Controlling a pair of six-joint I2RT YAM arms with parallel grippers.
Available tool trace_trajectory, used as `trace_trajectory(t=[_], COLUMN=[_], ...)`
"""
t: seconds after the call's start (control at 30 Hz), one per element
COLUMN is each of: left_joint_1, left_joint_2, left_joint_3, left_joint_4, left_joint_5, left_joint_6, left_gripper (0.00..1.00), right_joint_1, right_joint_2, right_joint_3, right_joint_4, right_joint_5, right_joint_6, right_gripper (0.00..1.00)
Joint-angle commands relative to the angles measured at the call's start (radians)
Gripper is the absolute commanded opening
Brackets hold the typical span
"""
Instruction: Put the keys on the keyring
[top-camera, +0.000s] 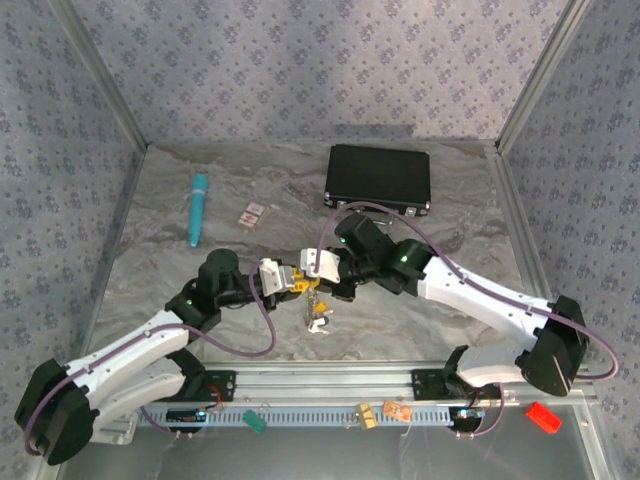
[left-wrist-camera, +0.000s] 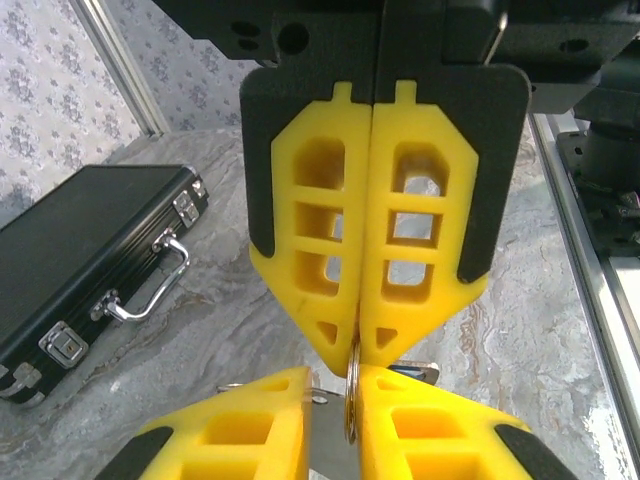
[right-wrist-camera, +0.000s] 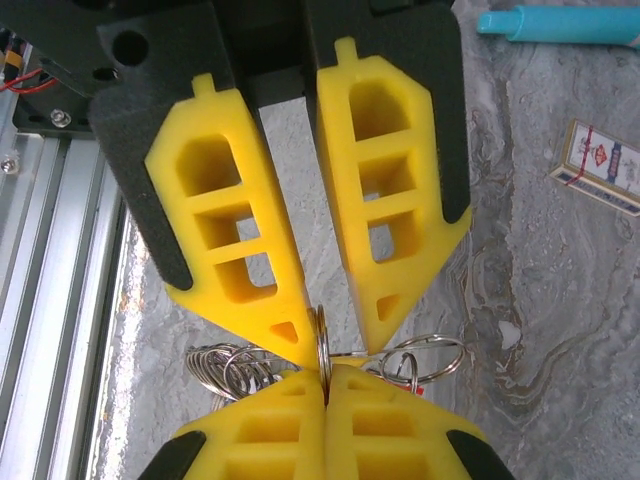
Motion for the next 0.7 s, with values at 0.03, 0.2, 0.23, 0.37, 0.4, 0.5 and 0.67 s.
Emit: trace_trajectory(t=[0.03,0.2,0.23,0.37,0.4,0.5,0.67], left_joint_1=[-0.007,-0.008,-0.008,-0.008,-0.007,-0.008,-0.009], left_joint_2=[0.015,0.009,0.005,-0.004,0.003,0.036,0.038], left_joint_3=[0.022,0.021,0.018,-0.04,-0.057,-0.072,-0.077], left_joint_4=[0.007,0.016,0.024,0.179,0.239,0.337,0.372], left_joint_5=[0.009,0.023,0.025,0.027,0.03,0.039,0.047], left_joint_6=[0.013,0.013,0.007,-0.073,-0.104,-0.151,-0.159], left_gripper=[0.13,0.0,0.0,0.0,0.0,0.0,0.0], right_joint_1=[0.0,-0.015,-0.028,-0.121,-0.14,-0.164,-0.163], right_joint_2=[-0.038,-0.057,-0.071,-0.139,-0.146,-0.147,-0.132], right_joint_3=[-0.002,-0.027,-0.044,-0.149,-0.17,-0.209,-0.222], right_joint_4=[0.05,0.097,0.122,0.256,0.287,0.341,0.347], right_joint_5=[-0.065,-0.071,-0.087,-0.229,-0.269,-0.349,-0.334], right_joint_6=[-0.002,0.032,0.049,0.156,0.18,0.227,0.226], right_gripper=[0.0,0.0,0.07,0.25,0.26,0.29,0.29])
